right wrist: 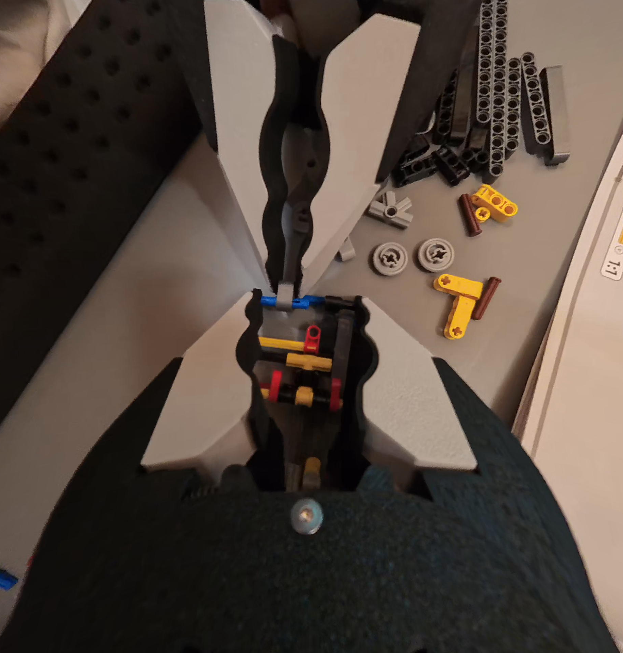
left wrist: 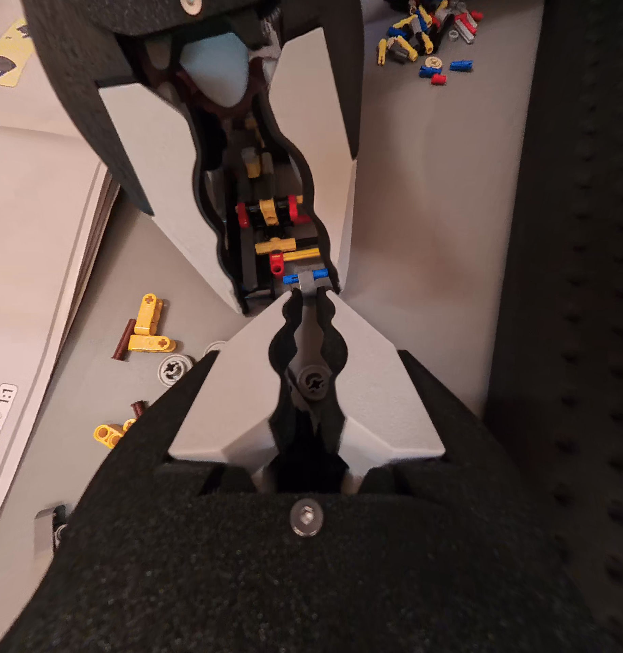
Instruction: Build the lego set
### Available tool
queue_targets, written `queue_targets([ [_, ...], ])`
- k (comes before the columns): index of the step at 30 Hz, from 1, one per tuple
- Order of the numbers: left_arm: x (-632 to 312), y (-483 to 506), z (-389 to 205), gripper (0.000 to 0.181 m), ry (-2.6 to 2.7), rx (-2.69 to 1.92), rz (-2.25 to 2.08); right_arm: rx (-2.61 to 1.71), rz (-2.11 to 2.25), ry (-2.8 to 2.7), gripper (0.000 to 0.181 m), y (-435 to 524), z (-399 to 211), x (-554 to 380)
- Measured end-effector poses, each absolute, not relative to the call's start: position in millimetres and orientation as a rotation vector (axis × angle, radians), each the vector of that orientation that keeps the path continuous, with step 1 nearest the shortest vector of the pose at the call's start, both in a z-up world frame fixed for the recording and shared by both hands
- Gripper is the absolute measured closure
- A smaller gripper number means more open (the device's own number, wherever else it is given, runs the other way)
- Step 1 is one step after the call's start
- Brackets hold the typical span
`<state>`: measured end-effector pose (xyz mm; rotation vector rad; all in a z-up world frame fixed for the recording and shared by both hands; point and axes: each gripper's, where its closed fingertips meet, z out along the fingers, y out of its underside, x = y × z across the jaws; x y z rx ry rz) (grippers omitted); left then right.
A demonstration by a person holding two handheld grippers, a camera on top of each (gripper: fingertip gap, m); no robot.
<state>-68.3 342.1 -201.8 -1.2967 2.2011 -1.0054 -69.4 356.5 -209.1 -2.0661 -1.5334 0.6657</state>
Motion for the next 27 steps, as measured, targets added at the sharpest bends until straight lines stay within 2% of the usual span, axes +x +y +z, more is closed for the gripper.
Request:
queue_targets([
  [12, -68.6, 335.4, -191.9, 0.175, 2.188, -1.221, -1.077, -2.059, 0.666, -1.57, 0.128, 349.4, -209.3, -62.9],
  [16, -66.6, 335.8, -190.4, 0.175, 2.176, -1.238, -1.097, -2.006, 0.648, -1.556, 0.137, 352.8, -210.2, -65.9],
  [27, -65.1, 338.4, -196.8, 0.174, 2.177, -1.205, -0.986, -2.066, 0.729, -1.482, 0.139, 354.8, -207.8, -63.5],
])
